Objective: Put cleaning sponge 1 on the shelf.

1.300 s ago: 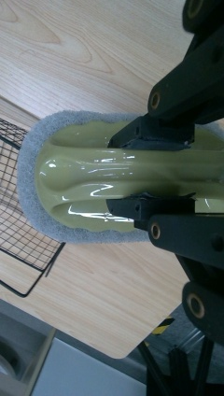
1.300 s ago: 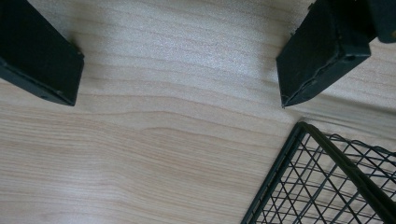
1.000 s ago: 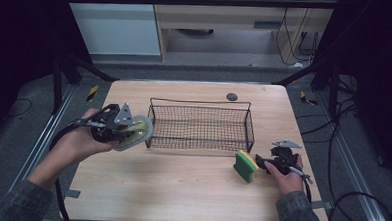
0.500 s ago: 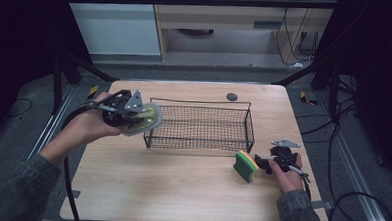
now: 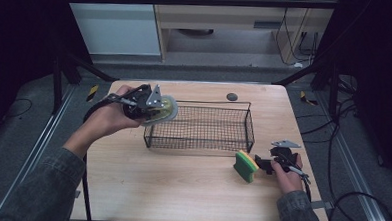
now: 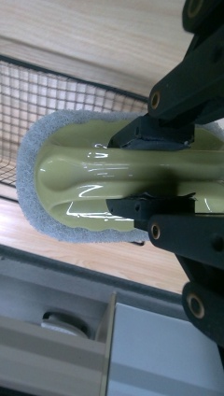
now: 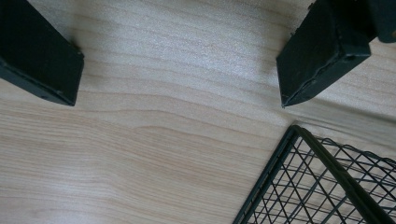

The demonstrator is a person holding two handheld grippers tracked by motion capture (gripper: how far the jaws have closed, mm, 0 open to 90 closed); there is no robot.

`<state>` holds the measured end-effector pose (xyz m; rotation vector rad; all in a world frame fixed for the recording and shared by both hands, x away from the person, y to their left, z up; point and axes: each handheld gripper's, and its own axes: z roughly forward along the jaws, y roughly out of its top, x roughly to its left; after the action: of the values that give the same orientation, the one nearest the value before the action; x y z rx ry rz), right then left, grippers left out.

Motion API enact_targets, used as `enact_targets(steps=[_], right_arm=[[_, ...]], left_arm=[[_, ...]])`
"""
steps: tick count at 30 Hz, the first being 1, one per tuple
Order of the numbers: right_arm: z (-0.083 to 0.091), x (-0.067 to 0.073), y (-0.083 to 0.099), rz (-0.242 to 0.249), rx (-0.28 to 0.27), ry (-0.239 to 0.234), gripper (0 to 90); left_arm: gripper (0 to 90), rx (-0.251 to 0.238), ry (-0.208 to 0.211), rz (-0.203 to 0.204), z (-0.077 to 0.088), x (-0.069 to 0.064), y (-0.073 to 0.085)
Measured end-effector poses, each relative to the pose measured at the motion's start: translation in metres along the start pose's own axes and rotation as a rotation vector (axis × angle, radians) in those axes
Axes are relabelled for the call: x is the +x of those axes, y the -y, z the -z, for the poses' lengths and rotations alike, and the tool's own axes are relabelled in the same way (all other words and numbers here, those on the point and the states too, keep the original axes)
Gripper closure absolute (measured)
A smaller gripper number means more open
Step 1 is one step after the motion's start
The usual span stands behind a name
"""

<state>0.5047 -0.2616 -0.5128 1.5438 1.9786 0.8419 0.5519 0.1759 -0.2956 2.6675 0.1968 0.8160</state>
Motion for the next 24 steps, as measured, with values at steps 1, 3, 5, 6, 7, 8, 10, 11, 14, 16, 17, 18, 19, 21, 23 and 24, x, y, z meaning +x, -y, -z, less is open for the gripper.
enact_targets(steps=[1, 3, 5, 6, 7, 8, 10, 11, 14, 16, 17, 18, 19, 21, 23, 24], right_arm=[[0.0, 0.0, 0.0, 0.0, 0.0, 0.0, 0.9], [0.0, 0.0, 0.0, -0.001, 0.0, -0.001, 0.9], [0.0, 0.0, 0.0, 0.002, 0.001, 0.0, 0.9], [0.0, 0.0, 0.0, 0.002, 0.001, 0.0, 0.8], [0.0, 0.0, 0.0, 0.002, 0.001, 0.0, 0.8], [0.0, 0.0, 0.0, -0.003, 0.002, 0.003, 0.6], [0.0, 0.001, 0.0, -0.012, 0.003, 0.009, 0.6], [0.0, 0.001, 0.0, -0.012, 0.003, 0.009, 0.6], [0.0, 0.001, 0.0, -0.013, 0.003, 0.011, 0.6], [0.0, 0.001, 0.0, -0.009, 0.002, 0.012, 0.6], [0.0, 0.001, 0.0, -0.009, 0.001, 0.013, 0.6], [0.0, 0.001, 0.0, -0.009, 0.001, 0.012, 0.6], [0.0, 0.001, 0.0, -0.01, 0.002, 0.012, 0.5], [0.0, 0.001, 0.0, -0.008, 0.002, 0.011, 0.5], [0.0, 0.001, 0.0, -0.013, 0.001, 0.011, 0.5], [0.0, 0.001, 0.0, -0.01, 0.002, 0.011, 0.4]], left_arm=[[70.4, -0.009, -0.006, 0.009, -0.002, 0.001, -0.001], [70.4, -0.02, -0.012, 0.015, -0.005, 0.003, -0.002], [70.4, -0.025, -0.018, 0.011, -0.007, 0.005, -0.004], [70.4, -0.033, -0.043, -0.004, -0.007, 0.006, -0.006], [70.4, -0.033, -0.043, -0.004, -0.007, 0.006, -0.006], [70.4, -0.038, -0.046, -0.001, -0.007, 0.006, -0.007], [70.4, -0.033, -0.044, -0.009, -0.005, 0.006, -0.009], [70.4, -0.033, -0.044, -0.009, -0.005, 0.006, -0.009], [70.4, -0.028, -0.046, -0.026, -0.005, 0.007, -0.011], [70.4, -0.031, -0.046, -0.03, -0.006, 0.008, -0.012], [70.4, -0.031, -0.041, -0.025, -0.007, 0.008, -0.012], [70.4, -0.031, -0.039, -0.029, -0.008, 0.009, -0.012], [70.4, -0.037, -0.032, -0.031, -0.011, 0.009, -0.012], [70.3, -0.022, -0.022, -0.045, -0.012, 0.009, -0.013], [70.4, -0.015, -0.018, -0.052, -0.016, 0.009, -0.013], [70.4, -0.009, -0.021, -0.06, -0.018, 0.009, -0.014]])
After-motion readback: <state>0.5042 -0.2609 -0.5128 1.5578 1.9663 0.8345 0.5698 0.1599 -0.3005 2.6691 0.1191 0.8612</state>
